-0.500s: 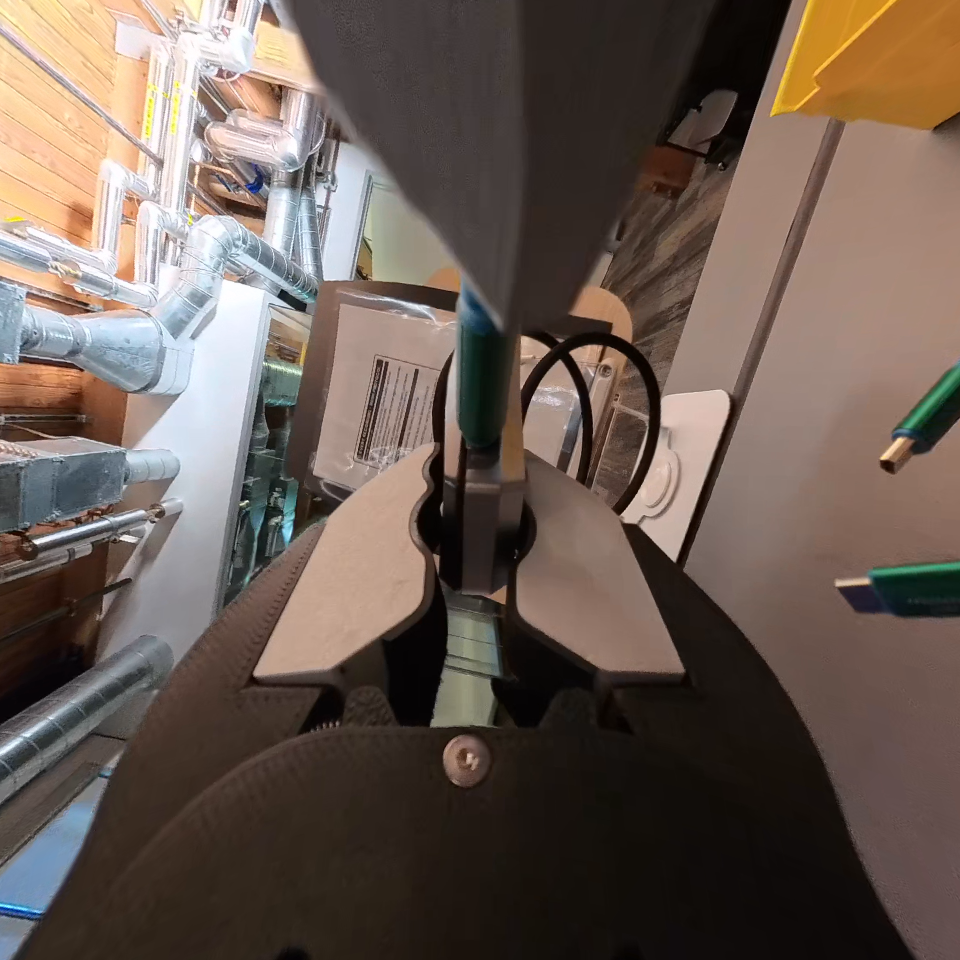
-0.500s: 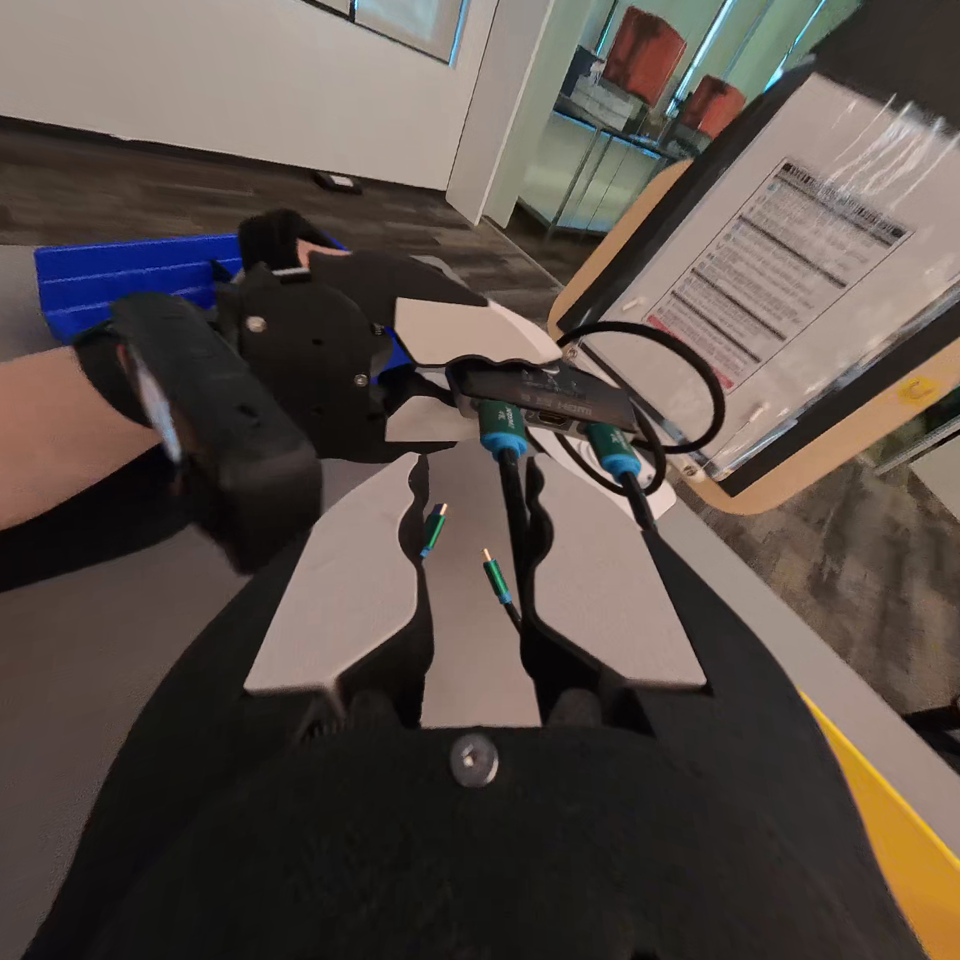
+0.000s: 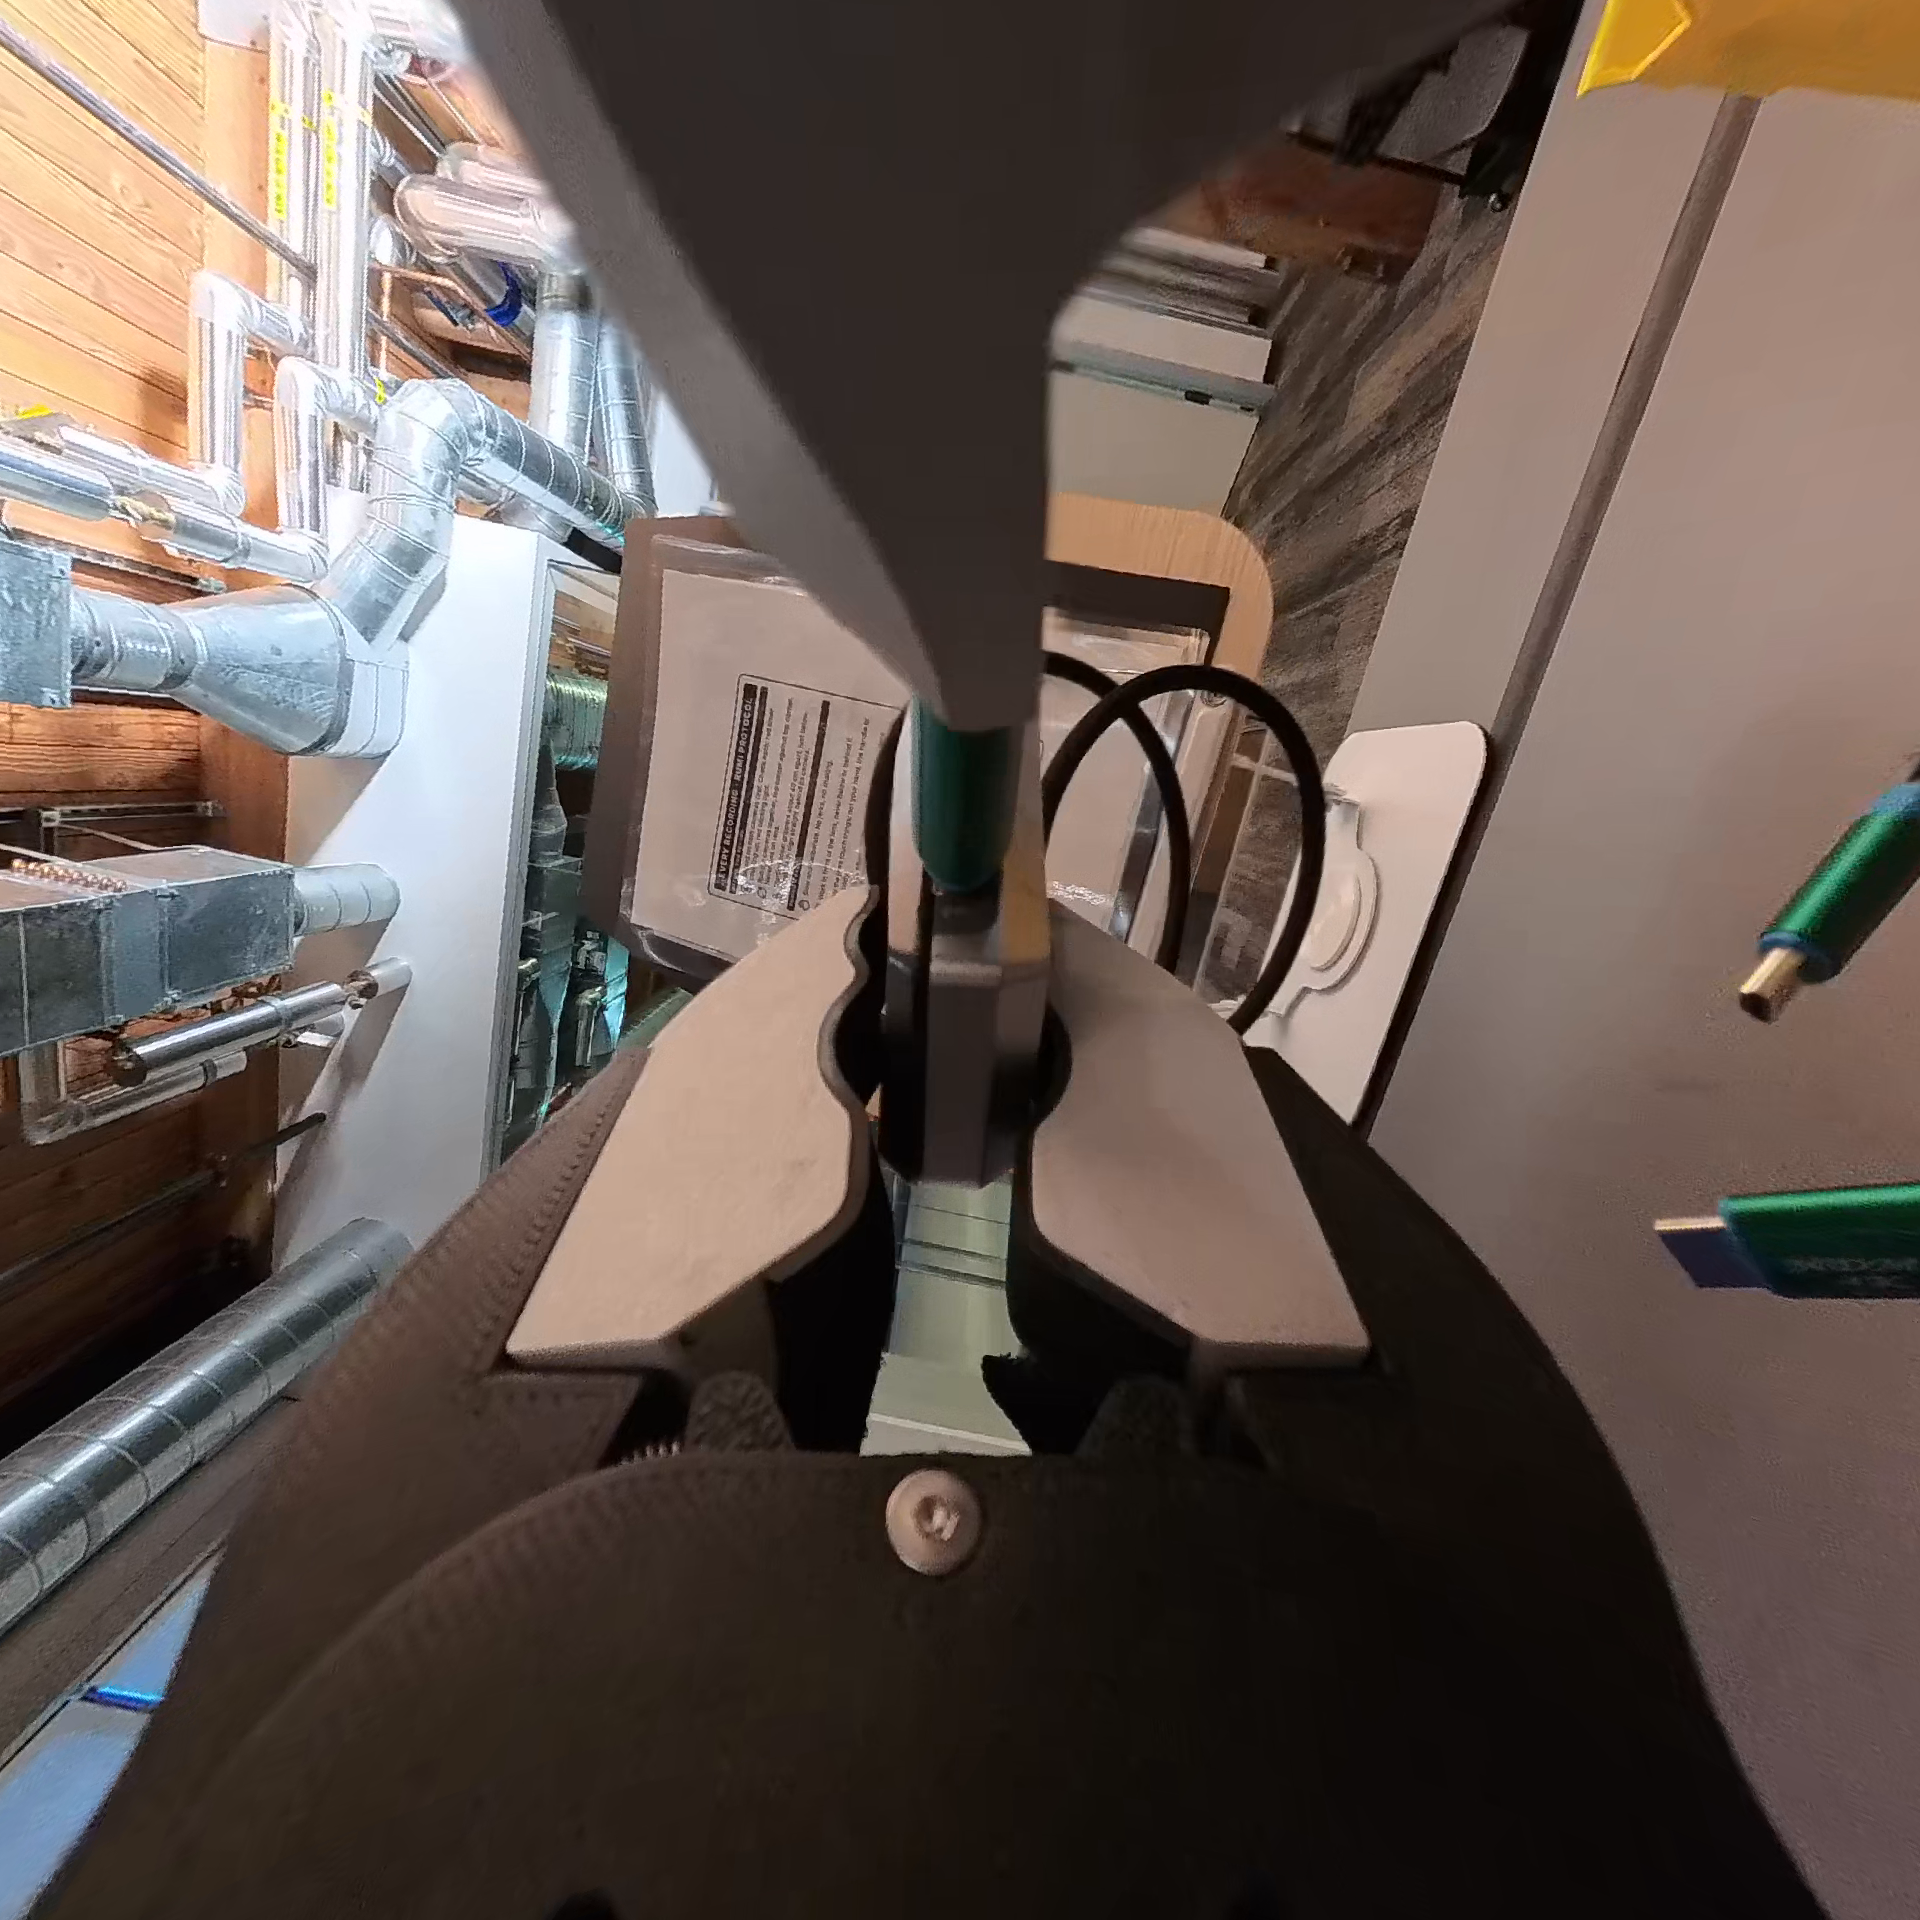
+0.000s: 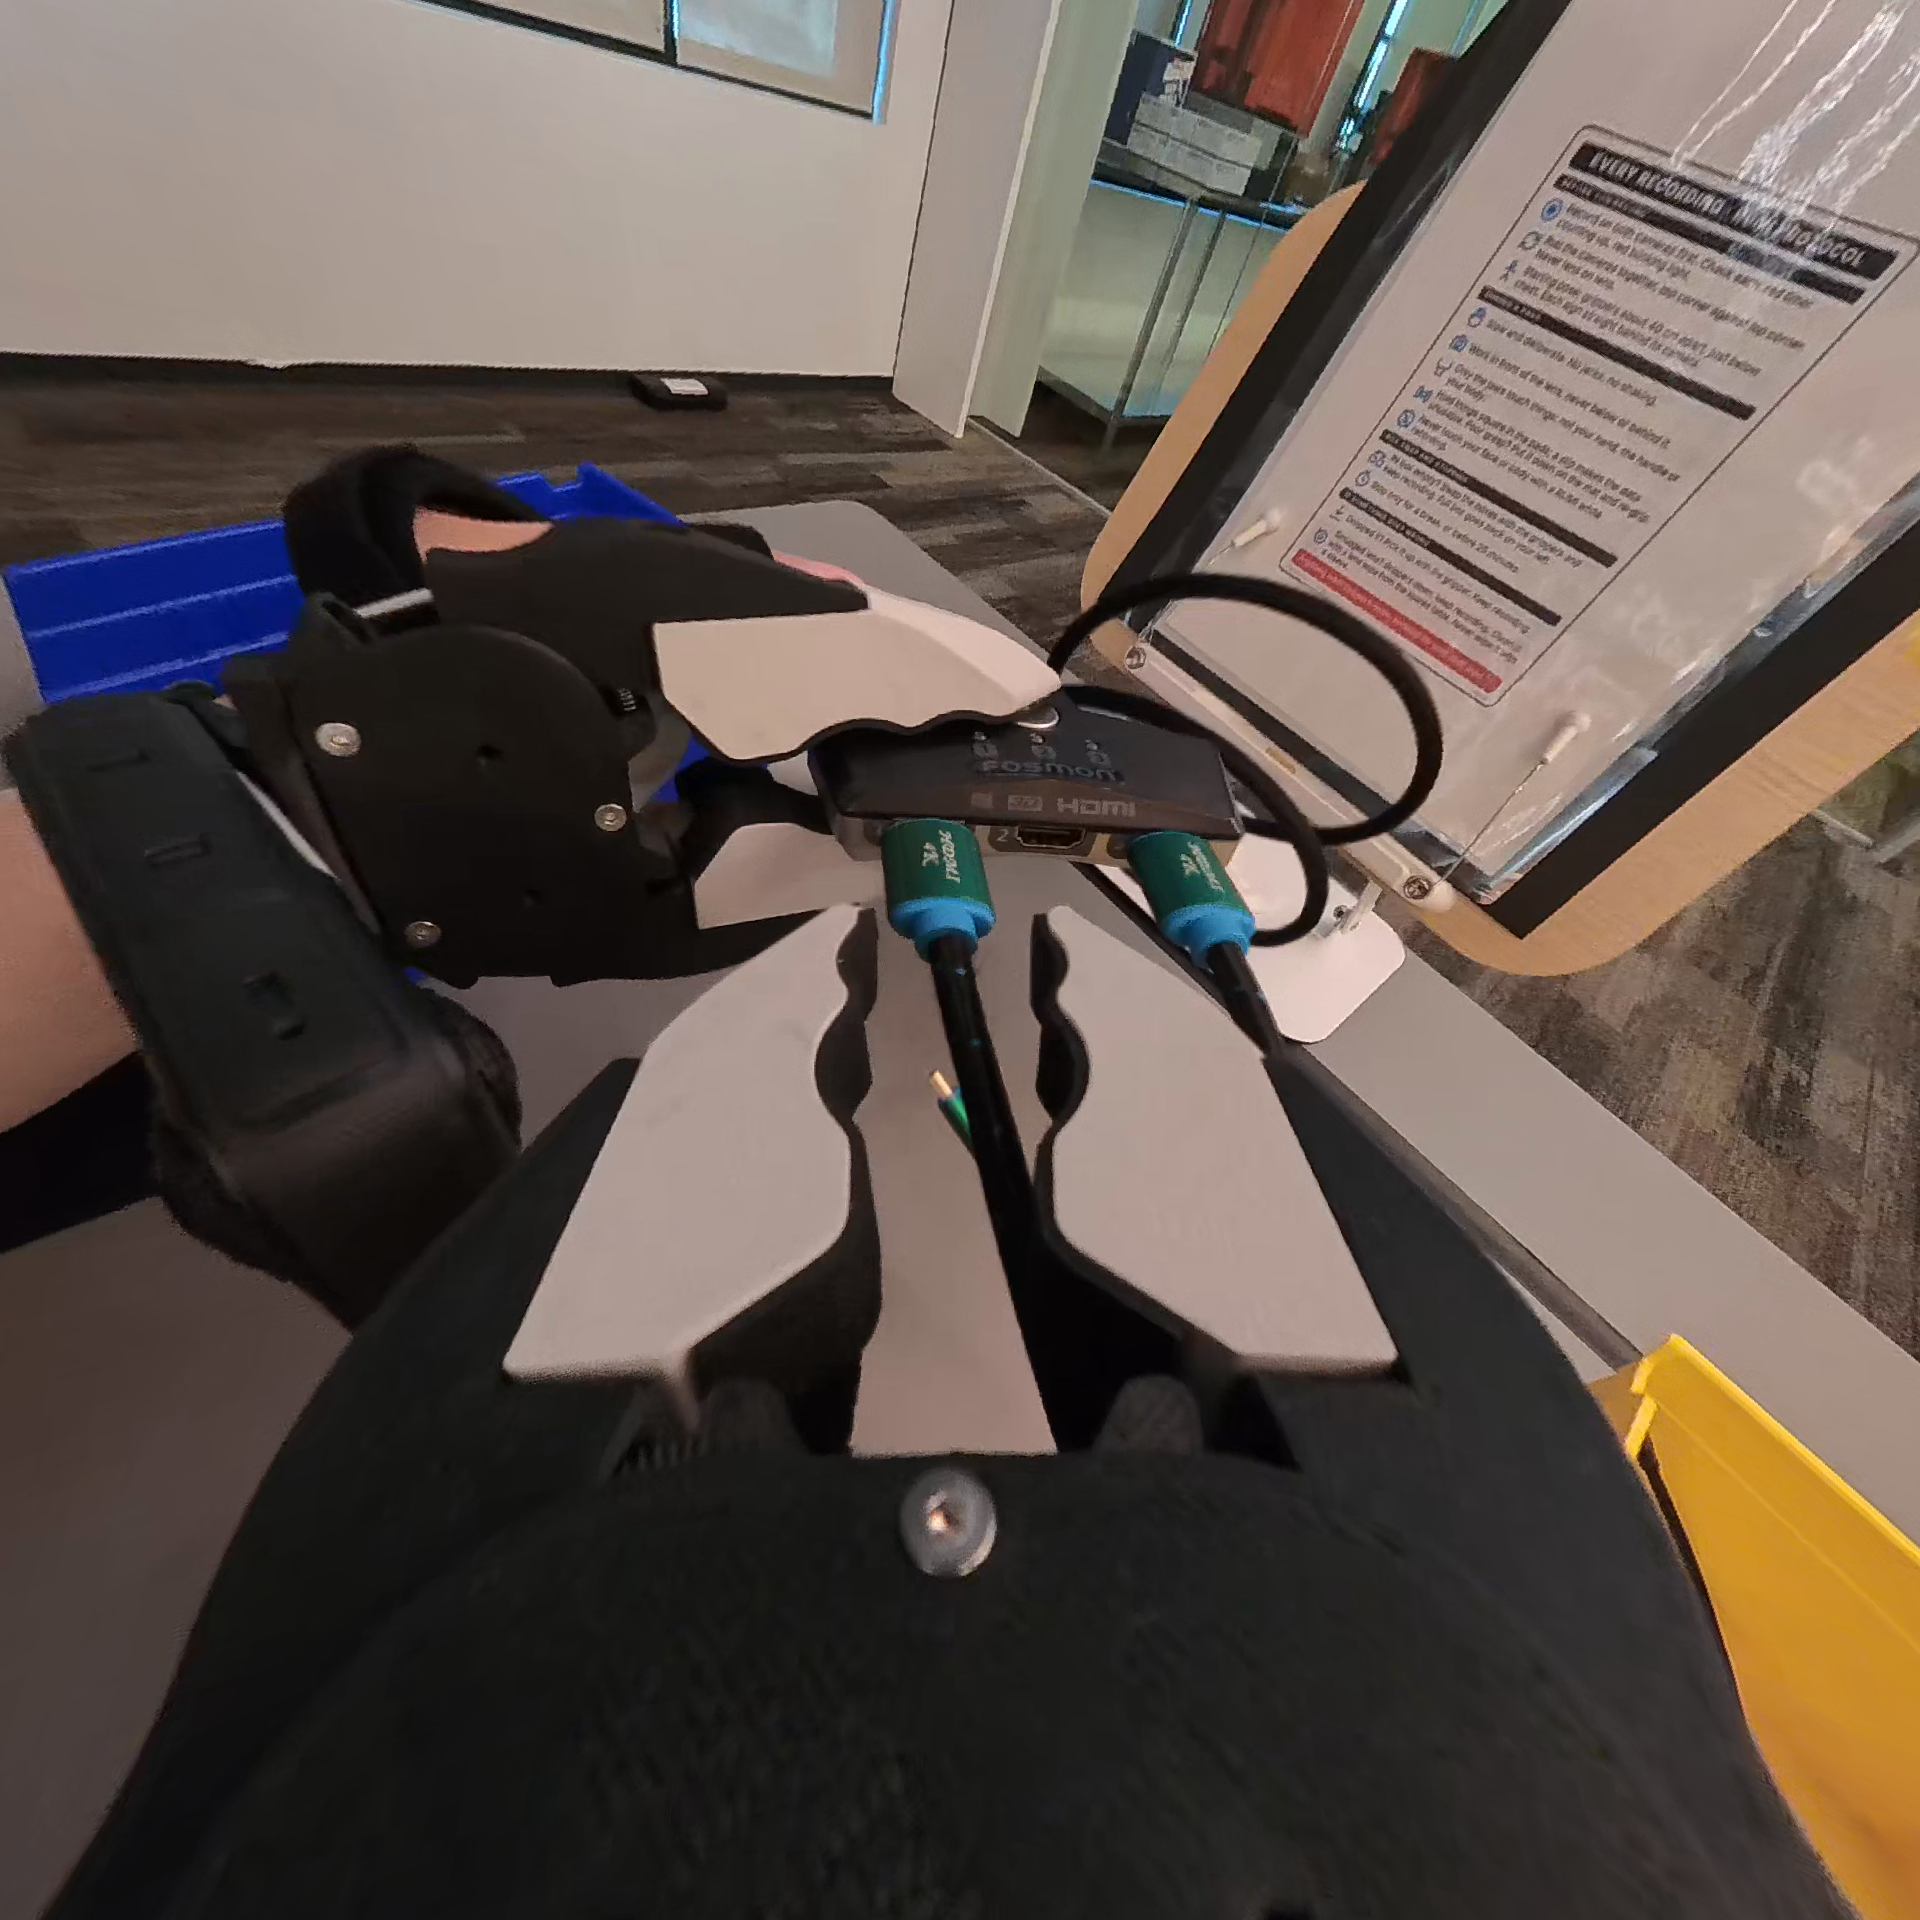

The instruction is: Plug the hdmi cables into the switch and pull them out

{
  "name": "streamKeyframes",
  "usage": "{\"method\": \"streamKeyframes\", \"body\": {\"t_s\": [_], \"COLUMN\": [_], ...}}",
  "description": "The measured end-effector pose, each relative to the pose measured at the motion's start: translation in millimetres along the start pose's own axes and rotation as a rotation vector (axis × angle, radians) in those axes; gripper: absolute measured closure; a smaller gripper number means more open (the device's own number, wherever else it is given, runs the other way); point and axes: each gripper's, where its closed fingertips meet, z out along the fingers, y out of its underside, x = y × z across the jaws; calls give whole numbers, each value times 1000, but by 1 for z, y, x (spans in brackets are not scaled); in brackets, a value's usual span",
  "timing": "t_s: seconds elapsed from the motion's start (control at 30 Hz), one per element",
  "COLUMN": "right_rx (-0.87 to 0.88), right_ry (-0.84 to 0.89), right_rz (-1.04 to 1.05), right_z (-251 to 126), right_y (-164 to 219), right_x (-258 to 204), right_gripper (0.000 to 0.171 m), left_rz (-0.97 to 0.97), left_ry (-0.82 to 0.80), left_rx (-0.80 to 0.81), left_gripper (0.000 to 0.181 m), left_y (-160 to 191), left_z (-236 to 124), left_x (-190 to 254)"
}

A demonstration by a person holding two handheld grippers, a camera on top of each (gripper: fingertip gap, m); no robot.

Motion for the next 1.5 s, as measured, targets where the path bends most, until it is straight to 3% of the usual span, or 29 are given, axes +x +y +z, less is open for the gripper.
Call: {"method": "streamKeyframes", "body": {"t_s": [0.37, 0.6, 1.03, 1.23, 1.5], "right_rx": [5, -58, 1, -16, -30], "right_ry": [100, 75, 35, -35, -79], "right_rz": [-82, -49, -32, -2, 51], "right_z": [-7, 6, 13, 18, 19], "right_y": [-7, 10, 8, 14, 18], "right_x": [1, 4, 2, 0, 3], "right_gripper": [142, 140, 148, 149, 149], "left_rz": [-27, 21, 39, 147, 94], "left_ry": [33, 13, -23, -5, 2], "left_rx": [9, 0, -18, -25, -7], "left_gripper": [160, 160, 160, 160, 159], "left_y": [-2, -5, -2, 1, 1], "left_z": [1, 1, 2, 3, 6], "left_x": [4, 8, 3, 7, 9]}}
